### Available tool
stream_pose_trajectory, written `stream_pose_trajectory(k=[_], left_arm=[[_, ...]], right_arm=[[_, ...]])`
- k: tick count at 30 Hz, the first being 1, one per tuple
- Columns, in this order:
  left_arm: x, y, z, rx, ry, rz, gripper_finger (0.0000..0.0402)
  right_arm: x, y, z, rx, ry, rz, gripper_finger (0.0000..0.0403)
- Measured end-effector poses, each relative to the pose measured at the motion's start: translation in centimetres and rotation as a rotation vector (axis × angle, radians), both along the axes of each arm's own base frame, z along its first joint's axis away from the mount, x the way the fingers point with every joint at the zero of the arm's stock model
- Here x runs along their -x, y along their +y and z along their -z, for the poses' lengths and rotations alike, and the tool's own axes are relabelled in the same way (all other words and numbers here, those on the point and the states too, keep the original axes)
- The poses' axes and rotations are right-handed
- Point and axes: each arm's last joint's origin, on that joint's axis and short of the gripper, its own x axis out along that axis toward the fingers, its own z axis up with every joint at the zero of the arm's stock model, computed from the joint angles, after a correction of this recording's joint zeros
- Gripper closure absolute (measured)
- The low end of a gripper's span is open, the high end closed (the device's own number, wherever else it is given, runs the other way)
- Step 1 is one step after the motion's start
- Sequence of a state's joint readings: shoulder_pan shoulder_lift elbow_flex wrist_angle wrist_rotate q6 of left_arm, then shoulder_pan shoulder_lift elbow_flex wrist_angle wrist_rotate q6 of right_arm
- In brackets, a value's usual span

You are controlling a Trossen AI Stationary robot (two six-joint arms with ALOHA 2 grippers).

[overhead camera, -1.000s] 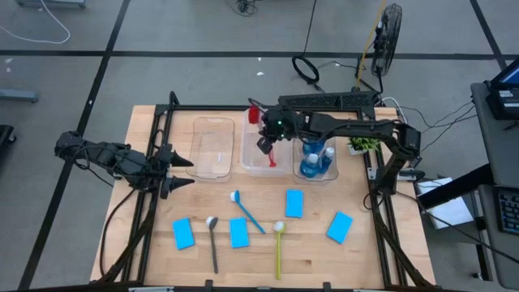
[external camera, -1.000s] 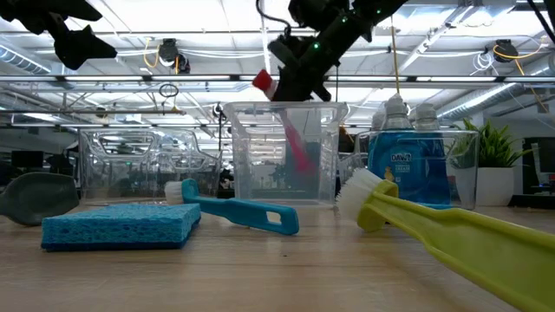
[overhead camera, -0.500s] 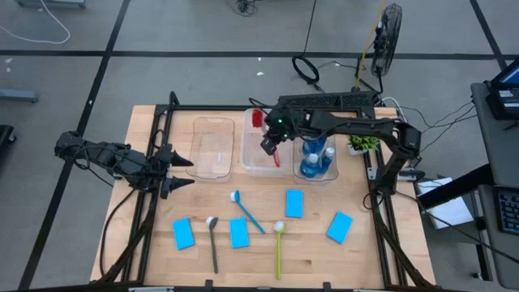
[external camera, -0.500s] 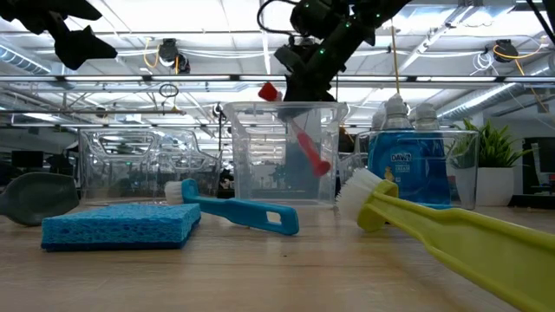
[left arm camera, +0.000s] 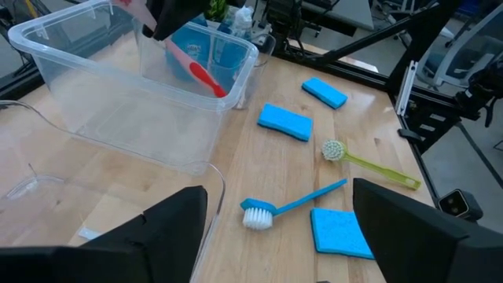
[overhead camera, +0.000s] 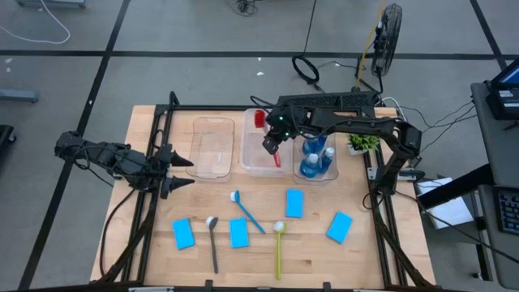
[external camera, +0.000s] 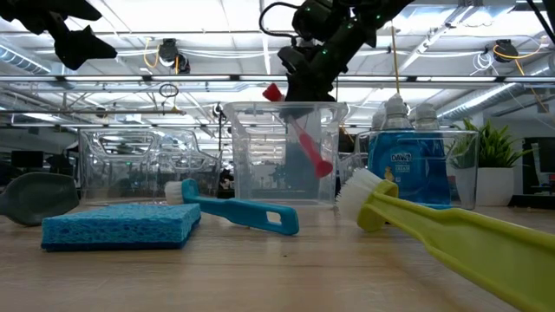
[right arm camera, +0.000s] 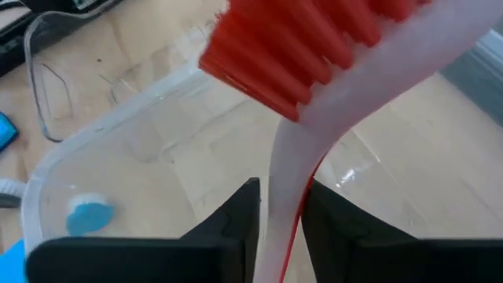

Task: Pick & Place Kitchen Sink Supplies
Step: Put the red dishwashing brush into the middle transparent bin, then put the green dishwashing brush into the middle transparent bin

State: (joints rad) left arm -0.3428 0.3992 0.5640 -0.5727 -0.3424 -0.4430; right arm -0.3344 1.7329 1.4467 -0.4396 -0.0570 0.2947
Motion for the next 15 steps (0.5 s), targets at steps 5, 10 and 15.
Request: stream_pose_trajectory(k=[5, 10, 15], left_arm=[[0.0, 0.0, 0.0, -0.002, 0.000, 0.001, 0.0074], [0.0, 0.0, 0.0, -0.002, 0.000, 0.001, 0.0078], [0.0, 0.0, 0.0, -0.002, 0.000, 0.001, 0.0089]], right_arm=[[0.0, 0.0, 0.1, -0.003, 0.007, 0.000, 0.0297], [0.1, 0.1, 0.1, -0.012, 0.017, -0.001, 0.0290], [0.4, 0.3, 1.1, -0.048, 0.033, -0.032, 0.0289]])
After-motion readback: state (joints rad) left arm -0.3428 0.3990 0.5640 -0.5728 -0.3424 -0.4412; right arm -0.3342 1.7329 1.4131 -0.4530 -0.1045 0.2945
